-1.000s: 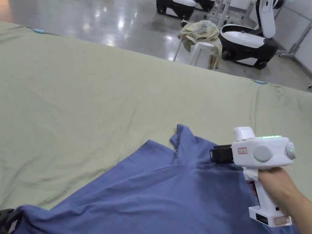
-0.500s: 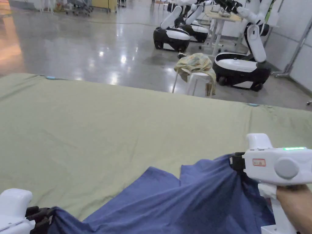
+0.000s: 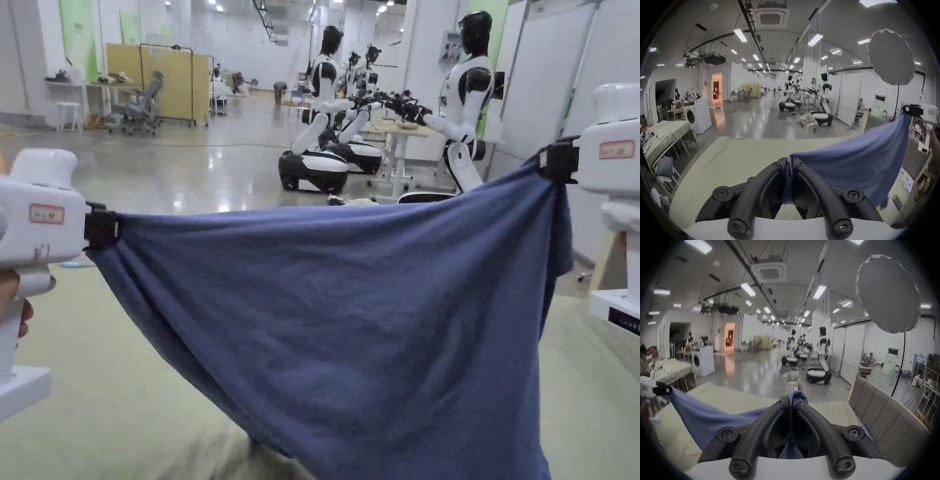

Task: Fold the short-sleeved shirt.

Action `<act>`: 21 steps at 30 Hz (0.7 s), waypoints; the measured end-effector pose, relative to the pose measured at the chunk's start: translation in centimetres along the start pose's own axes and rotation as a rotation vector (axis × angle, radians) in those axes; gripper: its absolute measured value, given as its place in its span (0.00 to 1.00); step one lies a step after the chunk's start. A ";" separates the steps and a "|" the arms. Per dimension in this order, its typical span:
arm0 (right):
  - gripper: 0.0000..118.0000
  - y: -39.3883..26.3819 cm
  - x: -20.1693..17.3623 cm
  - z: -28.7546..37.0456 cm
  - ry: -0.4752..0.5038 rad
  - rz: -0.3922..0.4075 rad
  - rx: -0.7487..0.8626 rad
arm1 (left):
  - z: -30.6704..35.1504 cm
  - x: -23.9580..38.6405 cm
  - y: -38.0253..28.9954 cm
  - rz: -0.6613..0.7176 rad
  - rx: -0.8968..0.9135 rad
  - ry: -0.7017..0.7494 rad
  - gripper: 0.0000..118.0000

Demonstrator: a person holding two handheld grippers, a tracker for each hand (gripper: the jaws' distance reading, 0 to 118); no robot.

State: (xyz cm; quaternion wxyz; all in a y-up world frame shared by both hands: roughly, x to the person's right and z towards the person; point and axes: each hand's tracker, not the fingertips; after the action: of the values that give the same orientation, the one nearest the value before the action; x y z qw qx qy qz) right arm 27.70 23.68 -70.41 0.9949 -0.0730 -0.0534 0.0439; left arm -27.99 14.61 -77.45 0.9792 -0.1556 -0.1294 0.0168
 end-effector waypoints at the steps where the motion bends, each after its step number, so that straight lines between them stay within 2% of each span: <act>1: 0.04 1.5 0.6 0.2 -0.010 -0.024 0.027 | -0.2 0.3 2.2 0.018 0.020 -0.003 0.07; 4: 0.04 5.4 1.8 0.2 -0.003 -0.073 0.093 | -0.2 1.8 7.9 -0.009 0.107 0.049 0.07; 7: 0.04 8.0 2.0 0.1 -0.013 -0.057 0.131 | -0.1 2.8 12.2 -0.052 0.183 0.111 0.07; 10: 0.04 8.4 1.8 -1.0 -0.028 -0.048 0.120 | -1.1 2.9 14.1 -0.080 0.177 0.154 0.07; 15: 0.04 3.9 0.8 -4.8 -0.045 -0.057 0.049 | -4.7 3.4 10.2 -0.126 0.098 0.235 0.07; 21: 0.04 -1.1 -0.2 -6.3 -0.056 -0.068 0.013 | -6.7 3.8 3.7 -0.122 0.063 0.223 0.07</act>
State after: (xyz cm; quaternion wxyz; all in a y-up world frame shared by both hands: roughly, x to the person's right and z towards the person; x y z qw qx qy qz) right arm 28.32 21.73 -76.52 0.9944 -0.0632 -0.0835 0.0124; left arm -22.58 16.38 -83.81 0.9911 -0.1177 -0.0285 -0.0561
